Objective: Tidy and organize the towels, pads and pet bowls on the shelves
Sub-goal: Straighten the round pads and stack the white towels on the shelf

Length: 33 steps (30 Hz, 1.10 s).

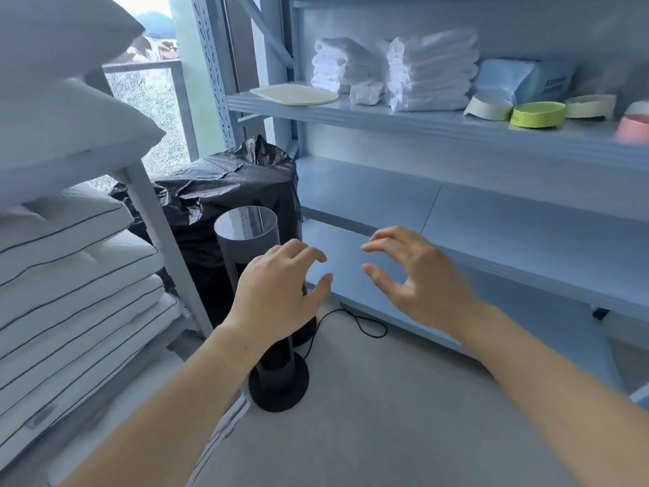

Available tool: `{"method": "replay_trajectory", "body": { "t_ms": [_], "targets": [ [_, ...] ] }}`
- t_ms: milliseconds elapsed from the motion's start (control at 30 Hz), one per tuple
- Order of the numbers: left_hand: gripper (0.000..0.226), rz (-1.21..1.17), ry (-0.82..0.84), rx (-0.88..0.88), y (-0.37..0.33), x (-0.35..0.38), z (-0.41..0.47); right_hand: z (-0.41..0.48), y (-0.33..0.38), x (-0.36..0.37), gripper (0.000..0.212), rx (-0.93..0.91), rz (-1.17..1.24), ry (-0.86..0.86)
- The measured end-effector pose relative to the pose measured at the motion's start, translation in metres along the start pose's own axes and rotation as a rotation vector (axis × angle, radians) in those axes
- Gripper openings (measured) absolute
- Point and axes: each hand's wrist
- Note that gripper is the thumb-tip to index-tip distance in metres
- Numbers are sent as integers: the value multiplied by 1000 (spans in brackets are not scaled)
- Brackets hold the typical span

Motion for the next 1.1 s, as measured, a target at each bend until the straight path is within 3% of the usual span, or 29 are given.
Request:
{"method": "replay_trajectory", "body": {
  "t_ms": [333, 667, 833, 1100],
  "targets": [
    [39, -38, 53, -45, 50, 86, 146, 129, -107, 31, 37, 23, 66, -40],
    [28, -33, 78, -72, 29, 189, 301, 234, -257, 13, 36, 35, 89, 35],
    [27, -44, 55, -83, 8, 221, 386, 290, -317, -24, 36, -7, 59, -17],
    [26, -35, 69, -163, 9, 264, 446, 361, -384, -33, 39, -63, 100, 25]
  ]
}}
Point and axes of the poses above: each hand's wrist, its own z-axis towards the middle knuckle, its own x-axis out of the palm, y = z × x, and after that the axes turned 15 degrees about z, right-handed
